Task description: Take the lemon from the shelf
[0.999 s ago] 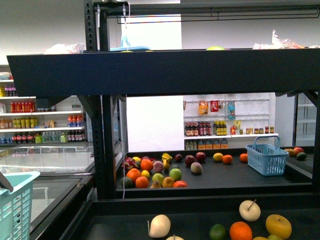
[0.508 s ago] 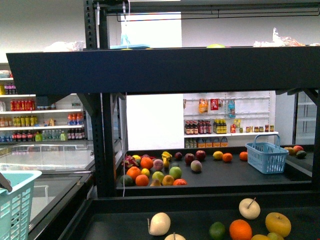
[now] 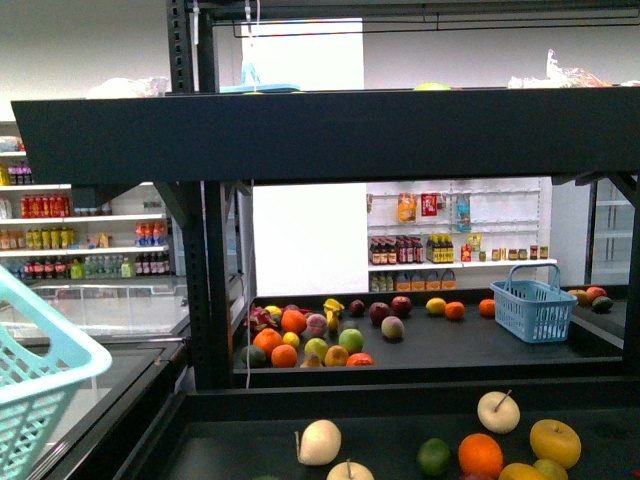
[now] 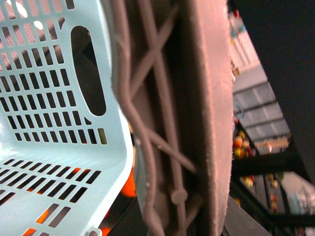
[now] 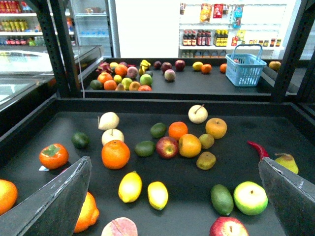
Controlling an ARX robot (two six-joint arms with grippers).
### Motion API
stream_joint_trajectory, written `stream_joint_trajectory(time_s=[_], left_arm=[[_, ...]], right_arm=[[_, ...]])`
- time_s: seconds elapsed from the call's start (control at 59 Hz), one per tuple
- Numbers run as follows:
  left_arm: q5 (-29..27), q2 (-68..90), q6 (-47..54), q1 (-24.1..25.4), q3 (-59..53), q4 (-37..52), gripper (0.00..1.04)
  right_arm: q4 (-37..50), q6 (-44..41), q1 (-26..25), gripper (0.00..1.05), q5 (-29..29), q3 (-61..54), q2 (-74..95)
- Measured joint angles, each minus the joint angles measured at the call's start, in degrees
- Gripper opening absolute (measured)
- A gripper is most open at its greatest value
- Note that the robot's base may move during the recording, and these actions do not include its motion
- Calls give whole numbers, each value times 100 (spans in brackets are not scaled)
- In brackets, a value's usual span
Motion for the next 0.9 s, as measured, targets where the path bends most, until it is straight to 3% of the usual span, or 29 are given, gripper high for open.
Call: stream_joint_trajectory(time_s=[0.102, 0.22, 0.525, 0.898], left_arm=[[413, -205, 743, -389, -382, -205, 14], [470, -212, 951, -763, -595, -22, 14], [251, 188, 785, -2131, -737, 962, 13], [208, 1047, 396, -3064, -216, 1281, 13]], right_arm=[[0, 0, 0, 102, -2, 0, 0], [0, 0, 0, 102, 0, 0, 0], [0, 0, 0, 102, 0, 0, 0], [0, 0, 0, 102, 0, 0, 0]])
